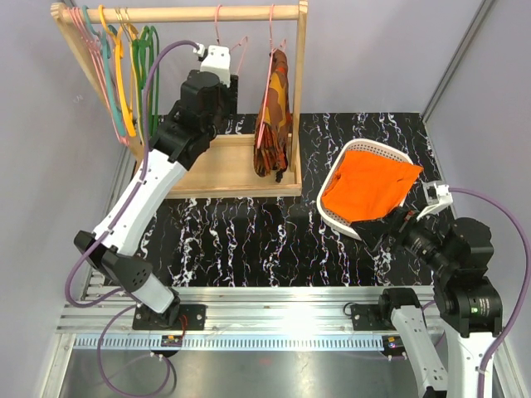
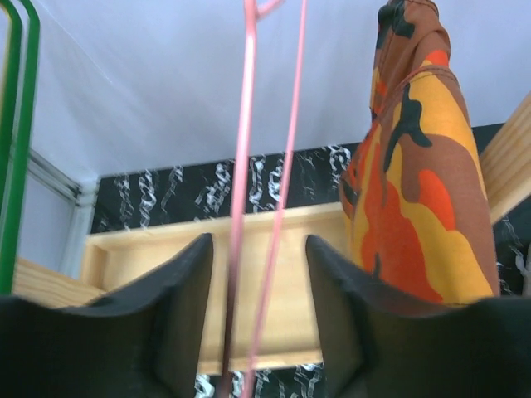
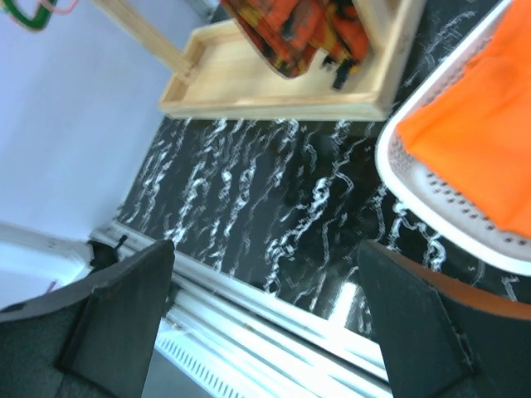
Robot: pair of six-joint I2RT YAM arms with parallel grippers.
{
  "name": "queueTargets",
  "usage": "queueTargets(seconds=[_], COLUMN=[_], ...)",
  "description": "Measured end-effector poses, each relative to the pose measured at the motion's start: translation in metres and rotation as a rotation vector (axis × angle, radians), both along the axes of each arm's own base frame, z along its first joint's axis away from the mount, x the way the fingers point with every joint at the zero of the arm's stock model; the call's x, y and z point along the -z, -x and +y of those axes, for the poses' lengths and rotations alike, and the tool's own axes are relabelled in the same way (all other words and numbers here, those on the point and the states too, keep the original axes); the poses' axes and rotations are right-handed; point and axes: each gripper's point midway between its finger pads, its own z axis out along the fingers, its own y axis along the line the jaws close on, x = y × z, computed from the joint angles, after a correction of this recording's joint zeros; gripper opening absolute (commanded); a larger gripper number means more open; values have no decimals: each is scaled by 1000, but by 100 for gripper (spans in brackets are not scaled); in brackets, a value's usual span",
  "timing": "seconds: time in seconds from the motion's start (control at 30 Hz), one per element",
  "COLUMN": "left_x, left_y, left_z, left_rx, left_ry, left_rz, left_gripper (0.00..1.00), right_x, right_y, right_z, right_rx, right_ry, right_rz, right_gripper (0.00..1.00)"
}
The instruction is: Remove the trousers from the hanger
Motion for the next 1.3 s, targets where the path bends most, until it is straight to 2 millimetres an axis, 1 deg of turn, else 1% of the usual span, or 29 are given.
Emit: queueTargets(seconds=[0.07,0.1,0.13,0.17,0.23,0.43,0.53,0.6,0.7,0.8,0.97,1.07,1.23,1.3], left_x=[3,5,8,10,19,38,53,69,91,110,130,139,163,165], left_y=[6,11,17,25,49,133,162,178,193,208,230,236,238,239], left_z=[1,2,3,6,15,52,73,88,106,122,143,150,151,152], left_rx=[3,5,5,7,11,15,-20,-62,-111,-138,-153,-154,-128,-128], left_ry=[26,40,62,75,118,268,306,302,270,231,207,217,193,186], left_rz=[16,27,36,45,73,84,83,94,118,126,71,27,6,3], left_gripper=[76,85,99,99,99,99,99,99,99,99,99,99,99,99], right_x=[2,3,3,3,2,-6,-5,-6,-5,1,4,9,14,15], right_y=[-1,-2,-2,-2,-1,0,0,-3,-7,-9,-8,-7,-9,-10], right_z=[-7,-10,-14,-17,-22,-45,-56,-63,-73,-83,-92,-93,-93,-94], right_rx=[35,52,73,88,114,230,277,305,343,370,392,395,394,396], right_ry=[34,48,63,76,99,180,221,254,310,375,422,430,442,444], right_rz=[-1,-1,-3,-3,-10,-35,-22,-17,-11,-1,-7,-3,3,3], right_gripper=[100,99,100,100,99,99,100,100,99,100,99,99,99,99])
